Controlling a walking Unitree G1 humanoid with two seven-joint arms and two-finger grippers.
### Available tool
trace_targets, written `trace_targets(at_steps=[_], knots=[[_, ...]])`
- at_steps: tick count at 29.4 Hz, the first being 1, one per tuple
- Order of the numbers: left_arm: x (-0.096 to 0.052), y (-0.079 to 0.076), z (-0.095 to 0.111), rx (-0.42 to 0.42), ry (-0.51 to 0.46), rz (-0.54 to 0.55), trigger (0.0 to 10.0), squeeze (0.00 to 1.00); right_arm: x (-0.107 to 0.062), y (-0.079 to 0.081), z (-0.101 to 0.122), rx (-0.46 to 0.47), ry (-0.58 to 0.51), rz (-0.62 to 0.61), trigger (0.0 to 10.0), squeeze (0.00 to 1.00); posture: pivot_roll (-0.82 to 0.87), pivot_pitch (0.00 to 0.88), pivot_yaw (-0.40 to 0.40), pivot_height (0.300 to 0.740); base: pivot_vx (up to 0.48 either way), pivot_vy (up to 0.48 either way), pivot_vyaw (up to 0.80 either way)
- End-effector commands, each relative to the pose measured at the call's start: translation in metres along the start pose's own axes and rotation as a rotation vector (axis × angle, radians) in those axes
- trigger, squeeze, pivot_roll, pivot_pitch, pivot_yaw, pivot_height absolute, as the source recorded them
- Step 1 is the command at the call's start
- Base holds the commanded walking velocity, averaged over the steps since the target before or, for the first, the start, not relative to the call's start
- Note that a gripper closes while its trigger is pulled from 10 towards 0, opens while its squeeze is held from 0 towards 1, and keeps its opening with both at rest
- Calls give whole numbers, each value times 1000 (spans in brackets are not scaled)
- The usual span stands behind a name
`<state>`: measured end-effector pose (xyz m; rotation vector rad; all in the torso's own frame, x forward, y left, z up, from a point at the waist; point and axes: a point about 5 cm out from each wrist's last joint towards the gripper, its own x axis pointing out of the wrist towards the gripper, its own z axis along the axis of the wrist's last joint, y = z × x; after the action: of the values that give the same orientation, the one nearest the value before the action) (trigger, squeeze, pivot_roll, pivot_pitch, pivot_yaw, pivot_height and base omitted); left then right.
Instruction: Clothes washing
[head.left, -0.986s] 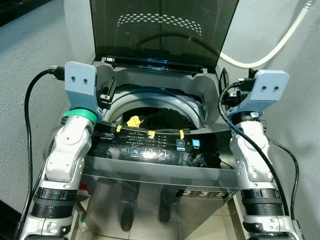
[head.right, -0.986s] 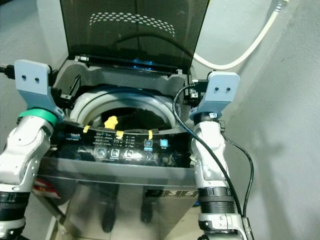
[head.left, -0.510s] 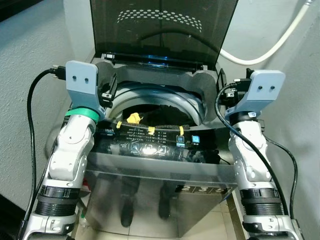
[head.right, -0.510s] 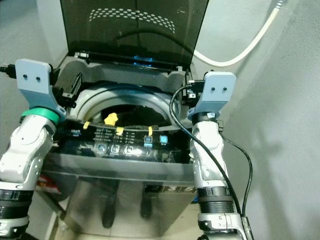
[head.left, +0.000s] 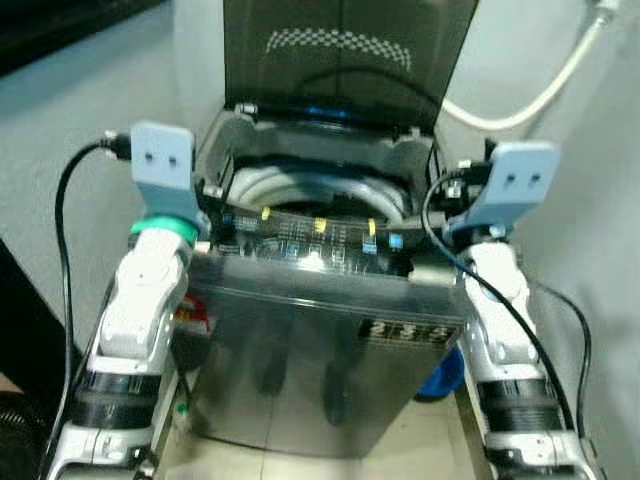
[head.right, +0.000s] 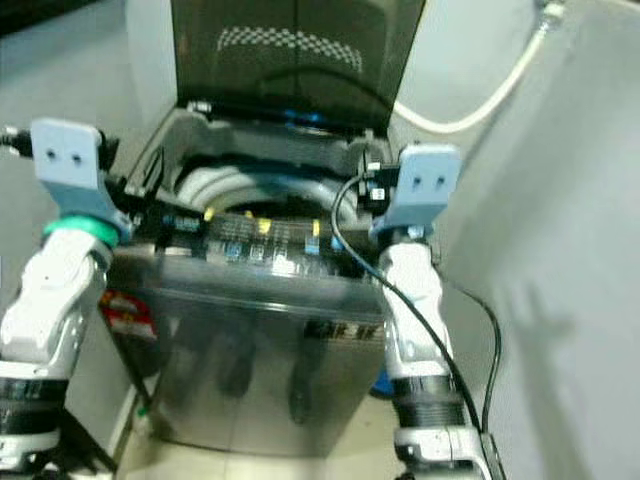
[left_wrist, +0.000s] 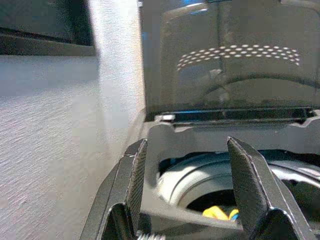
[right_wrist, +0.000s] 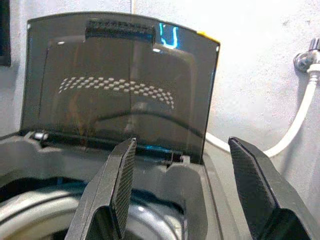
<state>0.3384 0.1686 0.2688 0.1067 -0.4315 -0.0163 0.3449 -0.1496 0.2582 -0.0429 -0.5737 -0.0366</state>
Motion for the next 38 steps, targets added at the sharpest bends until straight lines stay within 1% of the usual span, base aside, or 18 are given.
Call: trace_targets(at_steps=[1,26,28,30,38], knots=[[0,-3,-2,2,8,-9,10000,0,-1,-2,-3,-11,11,-6,10000,0,105,0,-12,740,-285,0,0],[-1,-4,-3,0,16,-12,10000,0,-6,6,-6,-40,27,32,10000,0,106,0,-9,740,-285,0,0],[-1,-4,-3,0,16,-12,10000,0,-6,7,-8,-63,33,43,10000,0,106,0,-9,740,-285,0,706],[-1,-5,-3,1,17,-11,10000,0,-6,8,-8,-62,35,47,10000,0,107,0,-9,740,-276,0,753],[-1,-7,-5,-5,28,-12,10000,0,-9,13,-9,-87,36,92,10000,0,106,0,-11,740,0,0,800]])
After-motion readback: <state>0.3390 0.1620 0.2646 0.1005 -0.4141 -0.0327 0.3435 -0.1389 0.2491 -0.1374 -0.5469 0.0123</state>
